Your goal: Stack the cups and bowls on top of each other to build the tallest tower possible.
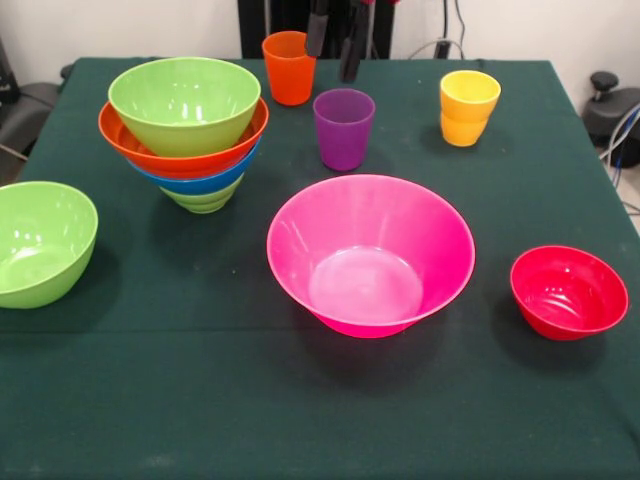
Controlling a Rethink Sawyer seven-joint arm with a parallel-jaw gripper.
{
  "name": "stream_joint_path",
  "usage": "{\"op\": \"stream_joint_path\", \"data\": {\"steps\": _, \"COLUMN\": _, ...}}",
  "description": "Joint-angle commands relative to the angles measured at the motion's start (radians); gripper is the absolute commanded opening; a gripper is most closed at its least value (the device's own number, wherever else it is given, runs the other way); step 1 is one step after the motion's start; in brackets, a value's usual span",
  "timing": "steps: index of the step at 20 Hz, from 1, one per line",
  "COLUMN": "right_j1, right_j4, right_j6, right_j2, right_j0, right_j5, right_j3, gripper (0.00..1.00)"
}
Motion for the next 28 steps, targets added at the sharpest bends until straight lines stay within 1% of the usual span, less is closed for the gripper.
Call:
{"op": "stream_joint_path", "data": {"steps": 1, "right_j1": 0.092, "right_j4": 0.069, "right_j6": 0.284, "right_j2": 0.018, "right_j0": 0.044, "right_j5": -0.008, "right_j3": 0.089, "gripper": 1.00}}
{"op": "stream_joint_path", "data": {"steps": 2, "right_j1": 0.102, "right_j4": 0.066, "right_j6": 0.302, "right_j2": -0.007, "right_j0": 0.068, "right_j5": -0.009, "right_j3": 0.083, "gripper": 1.00}}
{"op": "stream_joint_path", "data": {"steps": 6, "right_j1": 0.118, "right_j4": 0.108, "right_j6": 0.391, "right_j2": -0.064, "right_j0": 0.148, "right_j5": 0.042, "right_j3": 0.081, "gripper": 1.00}}
{"op": "stream_joint_path", "data": {"steps": 9, "right_j1": 0.121, "right_j4": 0.122, "right_j6": 0.367, "right_j2": -0.054, "right_j0": 0.156, "right_j5": 0.036, "right_j3": 0.088, "gripper": 1.00}}
{"op": "stream_joint_path", "data": {"steps": 11, "right_j1": 0.119, "right_j4": 0.119, "right_j6": 0.335, "right_j2": -0.037, "right_j0": 0.149, "right_j5": 0.005, "right_j3": 0.098, "gripper": 1.00}}
{"op": "stream_joint_path", "data": {"steps": 13, "right_j1": 0.109, "right_j4": 0.118, "right_j6": 0.299, "right_j2": -0.008, "right_j0": 0.127, "right_j5": -0.023, "right_j3": 0.124, "gripper": 1.00}}
{"op": "stream_joint_path", "data": {"steps": 15, "right_j1": 0.102, "right_j4": 0.119, "right_j6": 0.307, "right_j2": -0.019, "right_j0": 0.131, "right_j5": -0.037, "right_j3": 0.147, "gripper": 1.00}}
{"op": "stream_joint_path", "data": {"steps": 17, "right_j1": 0.078, "right_j4": 0.114, "right_j6": 0.300, "right_j2": -0.029, "right_j0": 0.132, "right_j5": -0.041, "right_j3": 0.181, "gripper": 1.00}}
{"op": "stream_joint_path", "data": {"steps": 18, "right_j1": 0.066, "right_j4": 0.101, "right_j6": 0.282, "right_j2": -0.035, "right_j0": 0.129, "right_j5": -0.049, "right_j3": 0.194, "gripper": 1.00}}
{"op": "stream_joint_path", "data": {"steps": 20, "right_j1": 0.037, "right_j4": 0.070, "right_j6": 0.208, "right_j2": -0.010, "right_j0": 0.094, "right_j5": -0.077, "right_j3": 0.227, "gripper": 1.00}}
{"op": "stream_joint_path", "data": {"steps": 21, "right_j1": 0.036, "right_j4": 0.052, "right_j6": 0.190, "right_j2": -0.011, "right_j0": 0.085, "right_j5": -0.110, "right_j3": 0.236, "gripper": 1.00}}
{"op": "stream_joint_path", "data": {"steps": 22, "right_j1": 0.034, "right_j4": 0.049, "right_j6": 0.183, "right_j2": -0.002, "right_j0": 0.071, "right_j5": -0.134, "right_j3": 0.248, "gripper": 1.00}}
{"op": "stream_joint_path", "data": {"steps": 23, "right_j1": 0.028, "right_j4": 0.046, "right_j6": 0.160, "right_j2": 0.025, "right_j0": 0.045, "right_j5": -0.162, "right_j3": 0.268, "gripper": 1.00}}
{"op": "stream_joint_path", "data": {"steps": 24, "right_j1": 0.031, "right_j4": 0.040, "right_j6": 0.154, "right_j2": 0.035, "right_j0": 0.032, "right_j5": -0.188, "right_j3": 0.273, "gripper": 1.00}}
{"op": "stream_joint_path", "data": {"steps": 25, "right_j1": 0.028, "right_j4": 0.040, "right_j6": 0.139, "right_j2": 0.062, "right_j0": 0.006, "right_j5": -0.210, "right_j3": 0.290, "gripper": 1.00}}
{"op": "stream_joint_path", "data": {"steps": 28, "right_j1": 0.036, "right_j4": 0.032, "right_j6": 0.141, "right_j2": 0.073, "right_j0": -0.006, "right_j5": -0.223, "right_j3": 0.287, "gripper": 1.00}}
